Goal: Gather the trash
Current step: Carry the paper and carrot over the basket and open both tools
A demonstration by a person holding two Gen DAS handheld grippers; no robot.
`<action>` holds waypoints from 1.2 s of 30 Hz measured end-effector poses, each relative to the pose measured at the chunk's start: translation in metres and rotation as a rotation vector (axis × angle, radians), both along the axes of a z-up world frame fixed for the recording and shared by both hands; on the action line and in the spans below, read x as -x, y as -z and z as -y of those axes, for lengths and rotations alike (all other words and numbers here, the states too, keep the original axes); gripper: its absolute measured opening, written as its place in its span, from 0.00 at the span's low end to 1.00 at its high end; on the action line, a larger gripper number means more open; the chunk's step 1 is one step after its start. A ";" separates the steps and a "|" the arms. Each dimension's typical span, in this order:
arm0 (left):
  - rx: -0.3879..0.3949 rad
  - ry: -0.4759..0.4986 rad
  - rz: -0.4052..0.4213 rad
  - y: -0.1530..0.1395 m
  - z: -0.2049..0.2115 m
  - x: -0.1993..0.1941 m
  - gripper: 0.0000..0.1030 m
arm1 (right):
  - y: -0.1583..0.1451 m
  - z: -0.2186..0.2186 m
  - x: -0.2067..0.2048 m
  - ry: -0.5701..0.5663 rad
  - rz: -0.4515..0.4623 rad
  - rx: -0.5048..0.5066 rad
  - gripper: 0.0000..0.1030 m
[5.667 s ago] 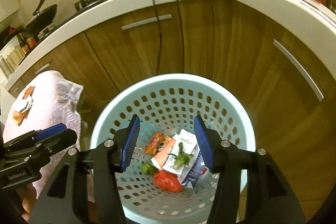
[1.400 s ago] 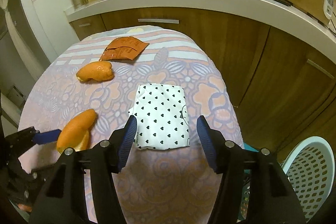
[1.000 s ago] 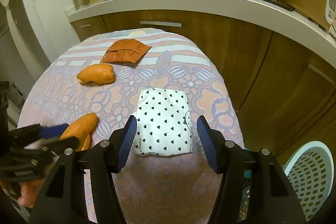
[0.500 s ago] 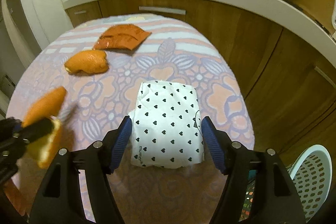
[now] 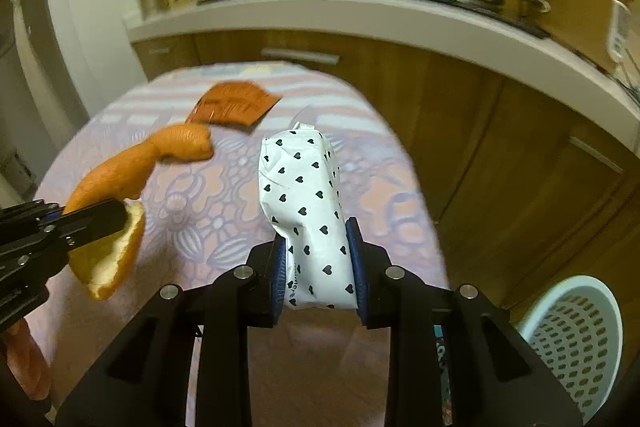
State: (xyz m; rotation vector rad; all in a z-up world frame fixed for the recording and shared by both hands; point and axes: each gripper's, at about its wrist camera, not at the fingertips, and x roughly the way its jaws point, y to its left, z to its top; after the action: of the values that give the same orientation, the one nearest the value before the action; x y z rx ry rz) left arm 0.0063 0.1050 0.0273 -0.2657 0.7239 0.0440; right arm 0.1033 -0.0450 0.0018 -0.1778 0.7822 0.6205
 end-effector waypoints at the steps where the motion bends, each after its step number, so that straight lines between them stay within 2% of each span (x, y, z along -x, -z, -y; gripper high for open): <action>1: -0.006 0.016 0.011 -0.005 0.009 -0.003 0.11 | -0.006 0.010 0.002 0.014 0.008 -0.009 0.24; 10: -0.044 0.199 0.055 -0.025 0.100 -0.031 0.11 | -0.039 0.109 0.013 0.176 0.073 -0.032 0.24; 17: -0.044 0.324 0.045 -0.022 0.169 -0.054 0.11 | -0.043 0.193 0.019 0.321 0.078 -0.039 0.24; 21: -0.055 0.385 0.031 -0.015 0.205 -0.063 0.11 | -0.033 0.238 0.020 0.403 0.053 -0.040 0.24; 26: -0.131 0.446 0.017 -0.001 0.250 -0.071 0.11 | -0.018 0.281 0.020 0.477 0.007 -0.060 0.24; 36: -0.146 0.526 -0.058 0.028 0.307 -0.091 0.12 | 0.019 0.323 0.013 0.582 -0.082 -0.014 0.26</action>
State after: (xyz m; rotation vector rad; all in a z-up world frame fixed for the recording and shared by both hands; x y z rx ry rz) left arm 0.0971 -0.2017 -0.0009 0.0710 0.8256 -0.3959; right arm 0.0901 -0.3685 -0.0174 0.0907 0.8592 0.0821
